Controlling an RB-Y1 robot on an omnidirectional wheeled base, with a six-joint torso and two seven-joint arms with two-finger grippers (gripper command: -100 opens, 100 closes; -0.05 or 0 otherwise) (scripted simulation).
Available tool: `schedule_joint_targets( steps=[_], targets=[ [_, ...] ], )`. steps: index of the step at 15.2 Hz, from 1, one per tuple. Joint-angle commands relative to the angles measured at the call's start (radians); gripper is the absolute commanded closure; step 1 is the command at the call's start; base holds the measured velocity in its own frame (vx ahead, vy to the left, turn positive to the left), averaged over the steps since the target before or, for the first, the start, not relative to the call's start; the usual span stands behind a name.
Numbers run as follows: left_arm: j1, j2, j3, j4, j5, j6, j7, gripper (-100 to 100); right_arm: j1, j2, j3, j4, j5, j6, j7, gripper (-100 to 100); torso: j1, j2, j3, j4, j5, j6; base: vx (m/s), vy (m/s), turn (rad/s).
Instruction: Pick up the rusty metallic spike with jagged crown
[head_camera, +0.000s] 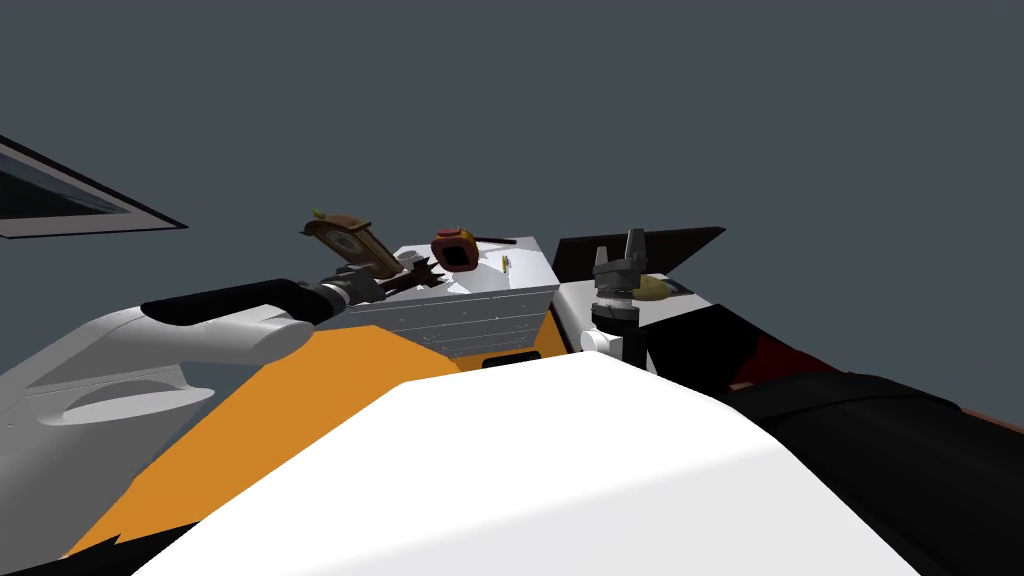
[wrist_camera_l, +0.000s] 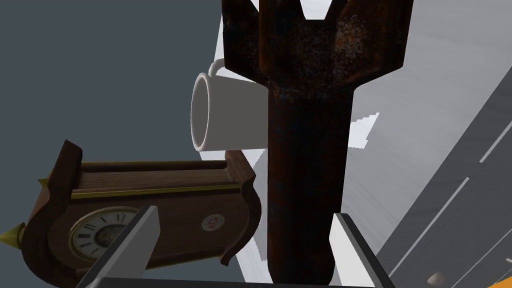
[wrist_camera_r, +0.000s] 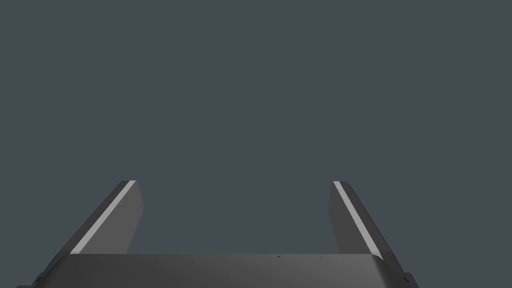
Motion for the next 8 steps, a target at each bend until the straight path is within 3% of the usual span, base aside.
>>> schedule_joint_targets(
  steps=[1, 7, 8],
  targets=[
    [0.006, 0.023, 0.006, 0.0, 0.026, 0.042, 0.024, -100, 0.0, 0.0, 0.0, 0.0, 0.0, 0.0, 0.0, 0, 0.0, 0.0, 0.0, 0.0, 0.0, 0.0, 0.051, -0.029, -0.015],
    [0.032, 0.06, -0.015, 0.018, 0.076, 0.13, 0.069, -100, 0.0, 0.0, 0.0, 0.0, 0.0, 0.0, 0.0, 0, 0.001, -0.003, -0.002, -0.001, 0.0, 0.0, 0.081, -0.024, -0.025],
    [0.02, 0.057, -0.009, 0.013, 0.067, 0.115, 0.064, -100, 0.0, 0.0, 0.0, 0.0, 0.0, 0.0, 0.0, 0, 0.002, -0.003, -0.002, -0.001, 0.001, 0.0, 0.064, -0.004, -0.012]
  ],
)
